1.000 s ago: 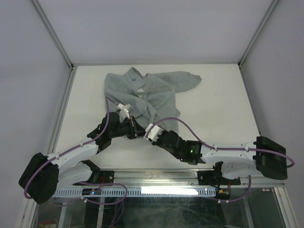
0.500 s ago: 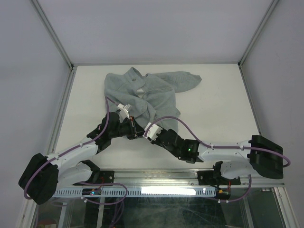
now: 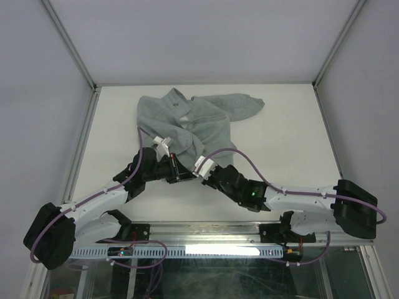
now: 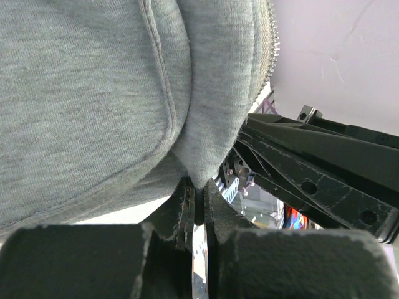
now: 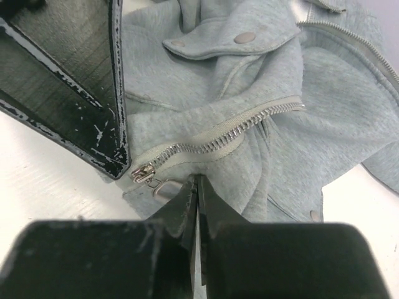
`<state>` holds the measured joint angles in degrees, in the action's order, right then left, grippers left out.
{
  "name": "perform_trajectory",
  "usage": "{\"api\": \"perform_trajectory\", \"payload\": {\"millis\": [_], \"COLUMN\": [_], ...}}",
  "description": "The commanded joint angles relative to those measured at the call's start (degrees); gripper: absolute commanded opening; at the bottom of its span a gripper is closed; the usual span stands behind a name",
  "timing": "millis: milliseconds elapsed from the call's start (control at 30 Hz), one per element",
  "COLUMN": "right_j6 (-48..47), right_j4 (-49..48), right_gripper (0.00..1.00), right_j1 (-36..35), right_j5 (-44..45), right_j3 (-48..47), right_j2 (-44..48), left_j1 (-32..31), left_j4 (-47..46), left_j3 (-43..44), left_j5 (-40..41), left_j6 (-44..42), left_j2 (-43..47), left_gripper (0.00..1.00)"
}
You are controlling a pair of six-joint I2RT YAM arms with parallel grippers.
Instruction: Zip up the jacket
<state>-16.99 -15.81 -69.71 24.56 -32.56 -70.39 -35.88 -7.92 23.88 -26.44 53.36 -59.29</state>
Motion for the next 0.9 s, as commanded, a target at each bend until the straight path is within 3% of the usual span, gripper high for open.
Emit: {"api": "perform_trajectory", "payload": {"millis": [0,200,500,667,867], "right_j6": [0.2,-2.1,-2.6,0.6,3.0], "right_j4": [-0.9,-1.7,-1.5,-4.3,-7.4], "right_gripper": [0.02,0.29,0.40,0.51,0.52], "right_j1": [0.4,1.2,1.4,1.4,1.4], "right_j5": [-3.7,-8.5,-16.0,-16.9,-13.2], "right_j3": [0.2,4.0,5.2,5.6,4.2], "right_j2": [3.4,6.6,7.3,5.6,1.2], "left_j1": [0.3,0.3,0.3,0.3,0.3], "left_j4": [-0.8,-0.7,-0.6,-0.5,-0.6], "left_j3": [2.2,2.4,2.6,2.7,2.7], "left_j5": [0.4,0.2,0.1,0.1,-0.1], "left_j6": [-0.5,-0.6,-0.5,-0.5,-0.5], "left_j2": [1.6,1.9,2.0,1.9,1.9], "left_gripper": [0.00,0.00,0.00,0.00,0.00]}}
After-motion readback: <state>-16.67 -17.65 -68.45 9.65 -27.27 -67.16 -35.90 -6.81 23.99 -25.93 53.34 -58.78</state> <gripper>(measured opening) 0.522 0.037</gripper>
